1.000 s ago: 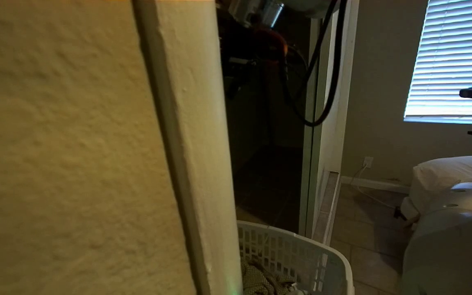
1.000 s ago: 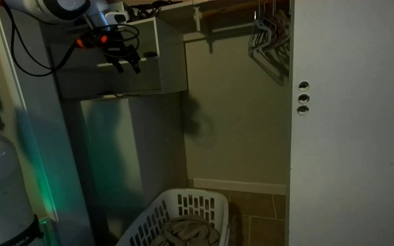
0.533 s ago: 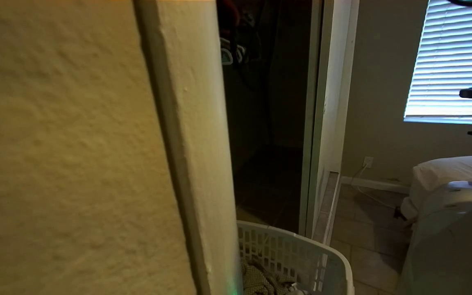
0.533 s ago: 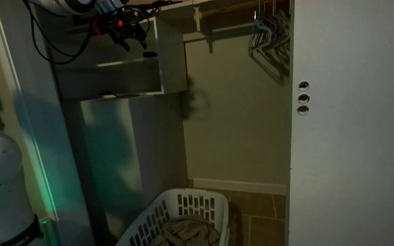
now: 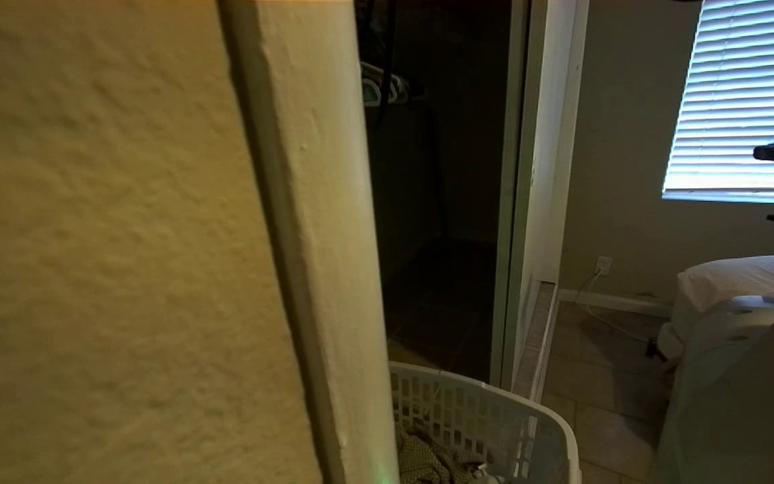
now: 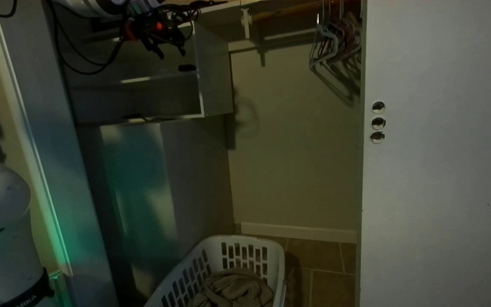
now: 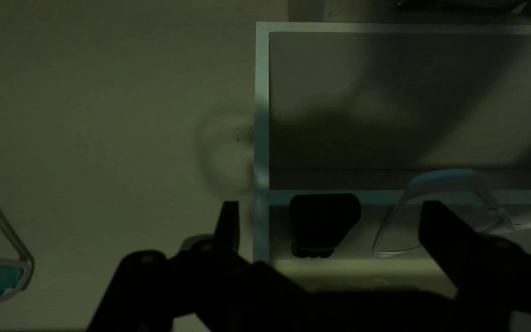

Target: Remove the black remote from the top shelf and put it on the bottom shelf

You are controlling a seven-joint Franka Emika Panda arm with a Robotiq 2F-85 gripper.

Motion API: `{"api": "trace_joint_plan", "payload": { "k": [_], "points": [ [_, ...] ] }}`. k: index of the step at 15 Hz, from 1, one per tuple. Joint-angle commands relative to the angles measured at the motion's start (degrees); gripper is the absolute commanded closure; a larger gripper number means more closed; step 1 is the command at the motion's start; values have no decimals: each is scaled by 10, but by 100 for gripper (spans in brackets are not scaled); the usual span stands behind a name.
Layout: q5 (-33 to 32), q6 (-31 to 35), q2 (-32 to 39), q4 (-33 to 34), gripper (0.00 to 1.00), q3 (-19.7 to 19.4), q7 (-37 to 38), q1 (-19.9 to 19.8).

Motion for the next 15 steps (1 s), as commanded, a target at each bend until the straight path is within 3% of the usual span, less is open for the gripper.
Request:
{"api": "trace_joint_plan", "payload": {
  "k": [1,9,15],
  "points": [
    [2,-2,1,2,0,3,-1,-4],
    [105,46,48,38,0,-16,-69,54],
    [65,20,96,81,0,3,-48,23]
  ]
}}
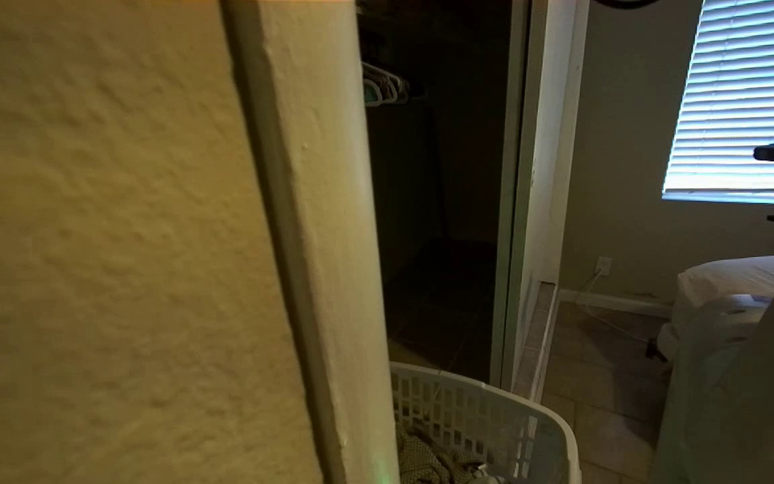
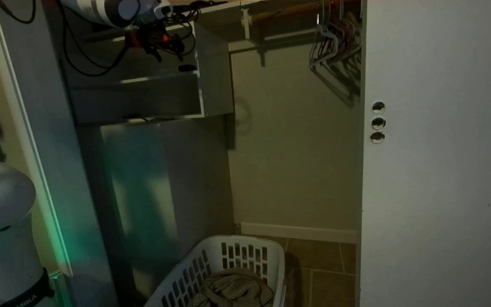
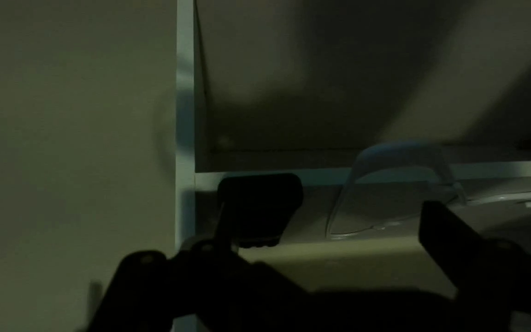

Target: Remove the black remote from the top shelf and put it on the bottom shelf

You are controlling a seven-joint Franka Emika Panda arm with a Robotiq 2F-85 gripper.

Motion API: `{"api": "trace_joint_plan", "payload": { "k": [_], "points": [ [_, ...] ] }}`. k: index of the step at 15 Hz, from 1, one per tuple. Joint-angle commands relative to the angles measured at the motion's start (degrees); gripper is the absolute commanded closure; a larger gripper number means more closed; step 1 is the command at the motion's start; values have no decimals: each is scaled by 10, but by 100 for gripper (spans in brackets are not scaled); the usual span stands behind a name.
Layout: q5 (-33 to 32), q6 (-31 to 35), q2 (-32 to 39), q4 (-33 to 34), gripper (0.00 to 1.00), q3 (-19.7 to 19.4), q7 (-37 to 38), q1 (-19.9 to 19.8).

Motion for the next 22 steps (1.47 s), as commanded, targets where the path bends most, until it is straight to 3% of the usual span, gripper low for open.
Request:
{"api": "trace_joint_plan", "payload": {
  "k": [1,15,17,18,19,21,22],
  "points": [
    [-9,-16,43,52,0,7,-3,-17],
    [2,-62,100,122,0,20,-9,-36],
    [4,-64,102,122,26,23,-11,-37],
    [4,-65,103,122,34,24,-11,-37],
    [3,-65,104,122,34,26,-11,-38],
    [2,-64,106,124,10,28,-11,-39],
    [3,-65,107,125,7,29,-11,-39]
  ]
}}
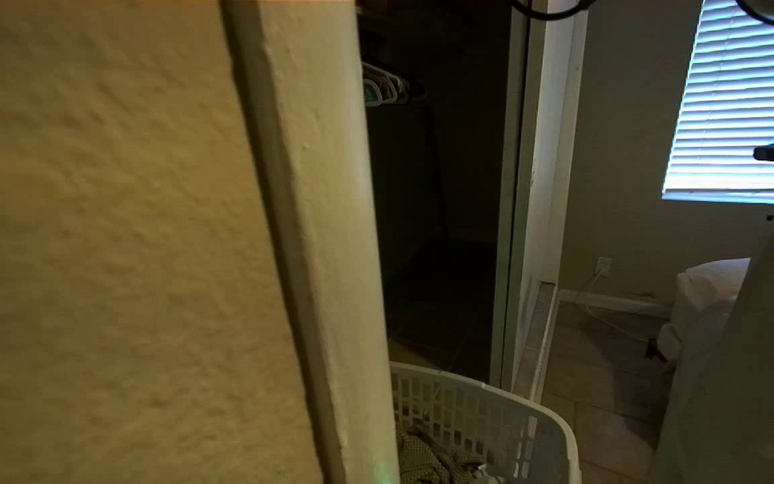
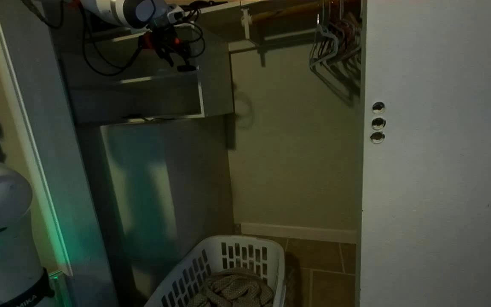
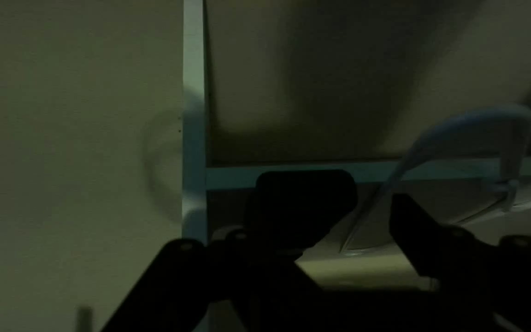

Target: Remove the black remote from the top shelf and put it on the bottom shelf

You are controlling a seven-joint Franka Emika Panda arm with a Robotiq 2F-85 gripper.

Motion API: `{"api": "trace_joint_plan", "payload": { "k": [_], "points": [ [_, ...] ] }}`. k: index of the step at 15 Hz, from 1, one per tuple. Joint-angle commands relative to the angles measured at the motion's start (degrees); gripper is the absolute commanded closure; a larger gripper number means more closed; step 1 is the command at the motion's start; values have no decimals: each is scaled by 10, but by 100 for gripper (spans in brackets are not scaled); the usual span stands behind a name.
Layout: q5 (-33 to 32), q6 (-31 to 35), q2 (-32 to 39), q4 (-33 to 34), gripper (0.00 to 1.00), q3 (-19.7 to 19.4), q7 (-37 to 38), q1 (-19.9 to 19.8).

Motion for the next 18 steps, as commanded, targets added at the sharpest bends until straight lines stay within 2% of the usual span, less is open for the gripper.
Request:
{"api": "trace_joint_plan", "payload": {
  "k": [1,18],
  "points": [
    [3,-14,18,22,1,13,-9,-12],
    [-27,10,65,67,0,36,-3,-24]
  ]
}}
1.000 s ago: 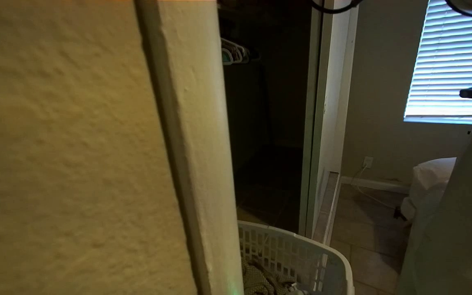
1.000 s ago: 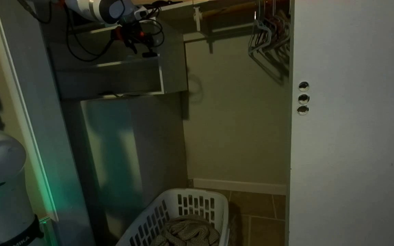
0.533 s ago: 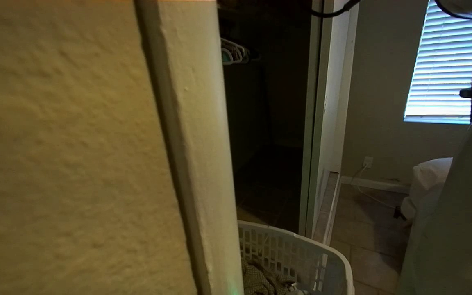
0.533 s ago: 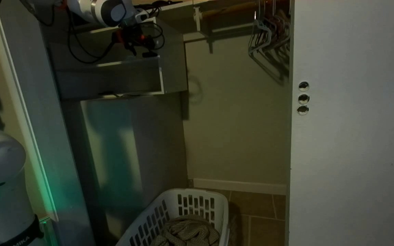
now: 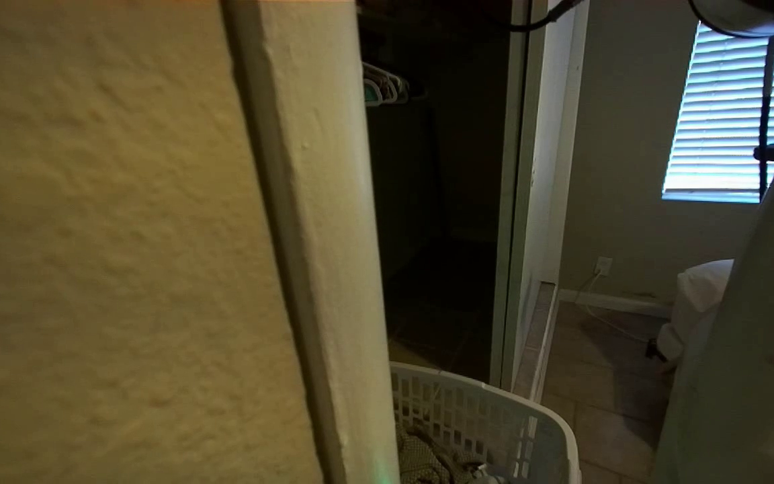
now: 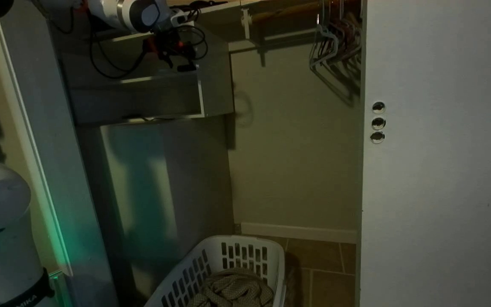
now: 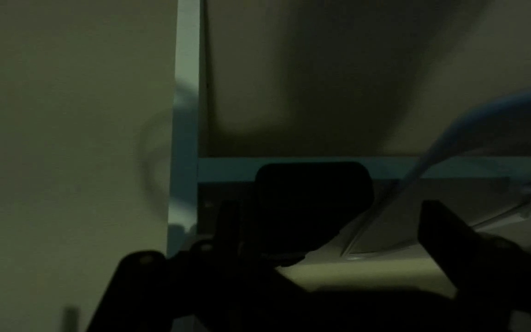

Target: Remove the black remote from the top shelf and put it on the bottom shelf

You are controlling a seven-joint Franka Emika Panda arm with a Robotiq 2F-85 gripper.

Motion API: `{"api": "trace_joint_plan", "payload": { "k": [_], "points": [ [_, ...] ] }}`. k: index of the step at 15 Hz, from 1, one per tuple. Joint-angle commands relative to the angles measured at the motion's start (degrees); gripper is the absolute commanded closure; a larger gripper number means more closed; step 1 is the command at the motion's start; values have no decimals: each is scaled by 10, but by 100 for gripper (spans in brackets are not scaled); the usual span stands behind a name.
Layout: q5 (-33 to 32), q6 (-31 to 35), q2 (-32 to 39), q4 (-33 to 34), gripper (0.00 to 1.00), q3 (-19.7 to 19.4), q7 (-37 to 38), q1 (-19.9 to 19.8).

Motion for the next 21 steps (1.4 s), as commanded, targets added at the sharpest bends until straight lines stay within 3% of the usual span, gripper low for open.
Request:
{"api": "trace_joint_plan", "payload": {
  "k": [1,5,7,13,21],
  "points": [
    [-19,3,29,34,0,16,1,-10],
    [-27,3,42,42,2,23,1,-12],
    [-30,2,46,45,27,24,2,-13],
    [-40,-1,48,50,66,25,2,-21],
    [-34,2,42,50,69,25,0,-21]
  ]
}}
